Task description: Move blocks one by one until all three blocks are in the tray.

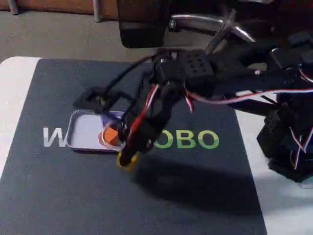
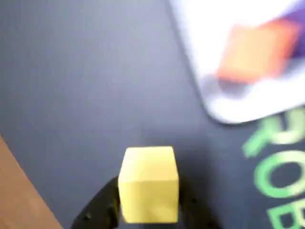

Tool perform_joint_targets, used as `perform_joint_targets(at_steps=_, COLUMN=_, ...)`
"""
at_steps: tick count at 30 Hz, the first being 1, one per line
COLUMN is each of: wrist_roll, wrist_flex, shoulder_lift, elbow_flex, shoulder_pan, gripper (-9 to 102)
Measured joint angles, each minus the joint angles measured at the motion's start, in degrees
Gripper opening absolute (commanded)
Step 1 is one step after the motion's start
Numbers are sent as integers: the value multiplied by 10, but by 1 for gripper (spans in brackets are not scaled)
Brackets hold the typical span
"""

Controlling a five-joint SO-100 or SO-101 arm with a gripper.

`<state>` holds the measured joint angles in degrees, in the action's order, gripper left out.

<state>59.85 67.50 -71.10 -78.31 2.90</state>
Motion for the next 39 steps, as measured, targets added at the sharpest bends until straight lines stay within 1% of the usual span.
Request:
perform_joint_targets(at_steps=6, wrist_roll=-33, wrist_flex=0, shoulder_lift=10, elbow_flex=68, shoulder_pan=54, gripper=-8)
perform_joint_targets(at_steps=9, wrist_roll=-47, wrist_flex=4, shoulder_lift=55, elbow_flex=134, shoulder_pan=76, gripper=-8)
perform_joint_targets(at_steps=12, wrist_roll=-49, wrist_flex=25, shoulder_lift=115, elbow_flex=216, shoulder_pan=93, gripper=-8)
perform_joint_targets(at_steps=16, wrist_roll=-49, wrist_flex=91, shoulder_lift=228, elbow_flex=374, shoulder_pan=105, gripper=-8)
perform_joint_targets(at_steps=18, wrist_roll=-49, wrist_flex=149, shoulder_lift=307, elbow_flex=489, shoulder_pan=112, gripper=-8)
perform_joint_targets(at_steps=21, wrist_roll=-45, wrist_flex=240, shoulder_lift=440, elbow_flex=708, shoulder_pan=121, gripper=-8)
perform_joint_targets(at_steps=23, wrist_roll=-41, wrist_flex=267, shoulder_lift=487, elbow_flex=809, shoulder_pan=122, gripper=-8)
perform_joint_targets(at_steps=24, wrist_roll=-40, wrist_flex=274, shoulder_lift=492, elbow_flex=831, shoulder_pan=122, gripper=-8)
perform_joint_targets(at_steps=27, wrist_roll=-41, wrist_flex=278, shoulder_lift=499, elbow_flex=867, shoulder_pan=124, gripper=-8)
perform_joint_targets(at_steps=39, wrist_roll=-64, wrist_flex=245, shoulder_lift=519, elbow_flex=875, shoulder_pan=133, gripper=-8)
